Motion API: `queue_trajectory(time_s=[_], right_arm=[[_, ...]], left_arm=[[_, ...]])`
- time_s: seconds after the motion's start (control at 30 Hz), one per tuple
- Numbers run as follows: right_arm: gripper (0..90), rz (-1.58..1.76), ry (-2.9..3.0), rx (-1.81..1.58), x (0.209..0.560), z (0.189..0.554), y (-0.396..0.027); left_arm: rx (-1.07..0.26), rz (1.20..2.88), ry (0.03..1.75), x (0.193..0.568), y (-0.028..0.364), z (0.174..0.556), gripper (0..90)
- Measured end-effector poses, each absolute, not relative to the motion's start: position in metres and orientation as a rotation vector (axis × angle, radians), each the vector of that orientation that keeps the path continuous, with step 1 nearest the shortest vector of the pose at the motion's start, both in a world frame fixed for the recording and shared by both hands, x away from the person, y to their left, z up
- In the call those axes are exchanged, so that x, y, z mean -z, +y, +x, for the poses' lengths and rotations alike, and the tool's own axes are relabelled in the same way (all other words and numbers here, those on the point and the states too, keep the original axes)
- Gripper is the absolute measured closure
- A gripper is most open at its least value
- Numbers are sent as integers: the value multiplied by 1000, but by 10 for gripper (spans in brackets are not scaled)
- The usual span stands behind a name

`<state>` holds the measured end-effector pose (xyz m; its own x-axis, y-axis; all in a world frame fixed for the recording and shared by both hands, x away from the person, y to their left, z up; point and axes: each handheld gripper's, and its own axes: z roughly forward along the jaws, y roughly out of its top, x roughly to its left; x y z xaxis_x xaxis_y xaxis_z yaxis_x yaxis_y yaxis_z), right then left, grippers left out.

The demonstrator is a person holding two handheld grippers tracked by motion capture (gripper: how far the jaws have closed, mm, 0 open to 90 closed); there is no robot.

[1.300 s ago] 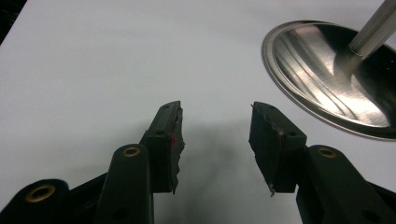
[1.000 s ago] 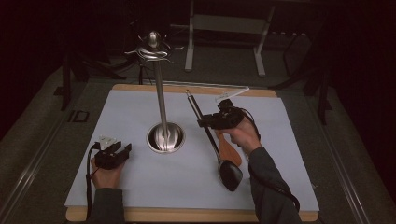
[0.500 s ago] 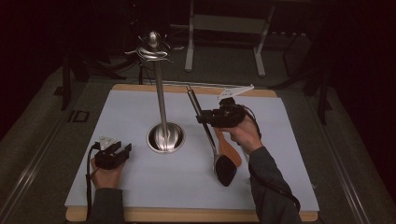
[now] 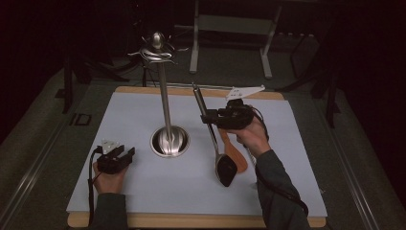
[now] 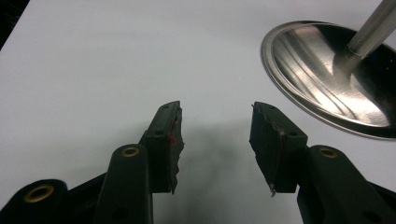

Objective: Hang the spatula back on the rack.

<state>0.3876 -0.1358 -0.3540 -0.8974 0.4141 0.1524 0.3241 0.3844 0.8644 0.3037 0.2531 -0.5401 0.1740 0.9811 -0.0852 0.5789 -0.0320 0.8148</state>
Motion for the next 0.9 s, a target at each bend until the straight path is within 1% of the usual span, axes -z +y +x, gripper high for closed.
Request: queue_trajectory(time_s=[0.9], right_arm=[[695, 512, 2456, -1644, 324, 388, -121]], left_arm=[[-681, 1698, 1494, 540, 253, 303, 535]])
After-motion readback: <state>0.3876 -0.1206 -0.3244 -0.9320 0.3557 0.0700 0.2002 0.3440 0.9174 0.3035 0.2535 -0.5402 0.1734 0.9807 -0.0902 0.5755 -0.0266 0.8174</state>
